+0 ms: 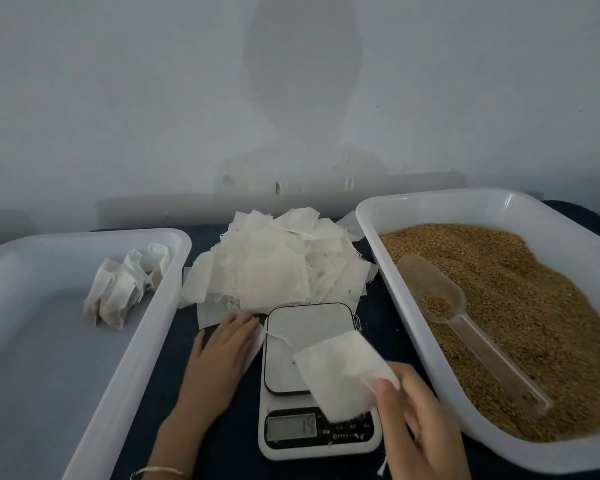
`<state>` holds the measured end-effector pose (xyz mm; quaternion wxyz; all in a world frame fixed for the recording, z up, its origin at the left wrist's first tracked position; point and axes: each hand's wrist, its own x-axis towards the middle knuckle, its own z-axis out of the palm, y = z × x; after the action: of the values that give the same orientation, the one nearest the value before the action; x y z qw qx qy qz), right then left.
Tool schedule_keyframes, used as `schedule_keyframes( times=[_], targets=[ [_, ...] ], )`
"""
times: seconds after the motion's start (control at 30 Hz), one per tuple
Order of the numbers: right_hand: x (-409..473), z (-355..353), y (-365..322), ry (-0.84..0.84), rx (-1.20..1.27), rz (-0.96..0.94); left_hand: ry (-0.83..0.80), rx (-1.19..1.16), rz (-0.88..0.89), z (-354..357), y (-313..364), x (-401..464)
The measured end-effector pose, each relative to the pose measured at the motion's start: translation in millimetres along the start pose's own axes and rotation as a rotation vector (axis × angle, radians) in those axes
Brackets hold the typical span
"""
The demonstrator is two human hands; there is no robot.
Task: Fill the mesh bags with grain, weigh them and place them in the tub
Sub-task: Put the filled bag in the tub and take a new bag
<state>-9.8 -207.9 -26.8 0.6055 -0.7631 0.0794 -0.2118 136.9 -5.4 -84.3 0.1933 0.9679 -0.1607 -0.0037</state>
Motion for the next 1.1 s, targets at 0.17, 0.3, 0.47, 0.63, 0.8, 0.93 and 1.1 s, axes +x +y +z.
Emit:
schedule_keyframes(
  times=[0.17,0.3,0.47,0.63,0.8,0.93,1.1],
  targets=[
    [10,-1,4,0.043,-0.005,0.027,0.232,0.024,-0.109,-7,-1,-1],
    [16,1,4,-0.011,0.000,0.050,0.493,-0.182,0.035,-10,20,-1],
    [16,-1,-8,-0.099,0.112,0.086,0.532,-0.783,0.010,-30,62,-20],
    [9,-6,-17,-0.192,0.212,0.148,0.126,-1.202,0.089,-48,91,-60],
    [2,-7,-18,-0.172,0.219,0.182,-0.075,-1.145,0.174,-52,107,-79],
    [-2,-10,-17,-0.193,0.216,0.218,0.056,-1.129,0.032,-46,112,-79],
    [-3,-10,-17,-0.217,0.156,0.128,0.081,-0.976,-0.019,-43,114,-77]
  ],
)
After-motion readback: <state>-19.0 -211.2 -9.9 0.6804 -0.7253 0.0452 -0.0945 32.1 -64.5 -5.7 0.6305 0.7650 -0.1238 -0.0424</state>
